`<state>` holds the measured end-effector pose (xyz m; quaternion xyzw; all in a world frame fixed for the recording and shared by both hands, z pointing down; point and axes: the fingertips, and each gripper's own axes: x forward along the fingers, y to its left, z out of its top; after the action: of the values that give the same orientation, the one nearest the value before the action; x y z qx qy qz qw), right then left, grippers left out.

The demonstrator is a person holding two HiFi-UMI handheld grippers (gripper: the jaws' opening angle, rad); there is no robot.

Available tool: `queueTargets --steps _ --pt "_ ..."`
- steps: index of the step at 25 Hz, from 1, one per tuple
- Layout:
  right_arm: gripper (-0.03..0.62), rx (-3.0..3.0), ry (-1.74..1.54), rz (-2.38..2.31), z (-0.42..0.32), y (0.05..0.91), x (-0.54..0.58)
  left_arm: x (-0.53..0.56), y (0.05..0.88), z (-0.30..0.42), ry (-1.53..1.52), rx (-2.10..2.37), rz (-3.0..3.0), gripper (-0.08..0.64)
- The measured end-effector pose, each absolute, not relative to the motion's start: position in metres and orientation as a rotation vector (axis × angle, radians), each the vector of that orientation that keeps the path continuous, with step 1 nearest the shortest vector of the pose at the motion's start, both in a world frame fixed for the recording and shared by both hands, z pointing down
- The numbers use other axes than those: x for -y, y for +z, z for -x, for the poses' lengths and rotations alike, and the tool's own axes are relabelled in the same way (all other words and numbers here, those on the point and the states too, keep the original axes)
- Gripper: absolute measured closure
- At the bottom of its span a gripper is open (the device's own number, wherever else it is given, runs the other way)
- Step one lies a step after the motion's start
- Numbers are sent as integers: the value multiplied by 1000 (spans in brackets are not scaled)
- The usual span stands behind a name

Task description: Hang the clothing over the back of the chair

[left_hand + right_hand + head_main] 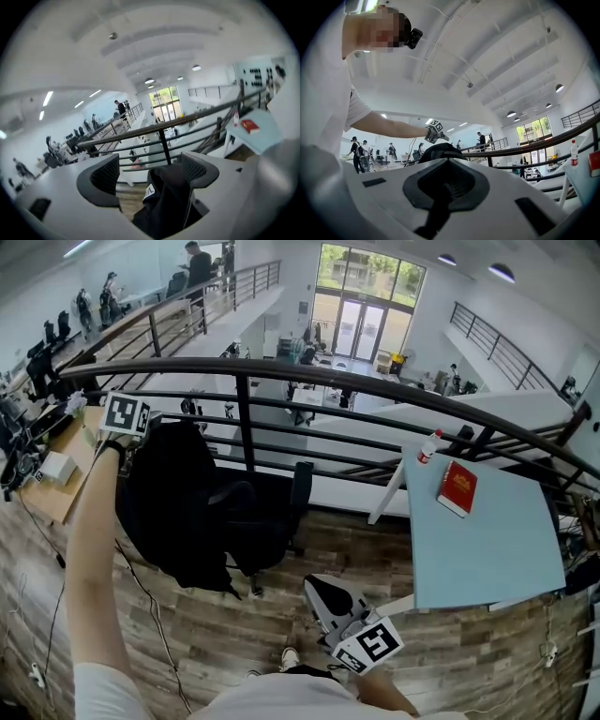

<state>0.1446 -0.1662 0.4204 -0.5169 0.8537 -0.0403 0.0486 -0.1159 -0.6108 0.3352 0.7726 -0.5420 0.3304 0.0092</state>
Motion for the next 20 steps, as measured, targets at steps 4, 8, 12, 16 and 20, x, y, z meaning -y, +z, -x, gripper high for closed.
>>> queueTargets --steps 4,8,12,16,20 --pt "577 -2595 -131 1591 -147 423 168 614 332 145 1204 1800 -2337 143" --pt "577 -2608 -139 1570 -140 422 170 605 349 137 1437 1740 -2411 144" --pt "577 -2623 -133 1547 -130 421 175 590 388 103 1550 1462 -2508 144" --pt "577 -2630 -134 1539 -125 421 177 583 424 95 1796 1358 -2460 144" --pt "577 -2617 -140 1564 -133 423 176 586 428 92 1889 1381 -2454 144"
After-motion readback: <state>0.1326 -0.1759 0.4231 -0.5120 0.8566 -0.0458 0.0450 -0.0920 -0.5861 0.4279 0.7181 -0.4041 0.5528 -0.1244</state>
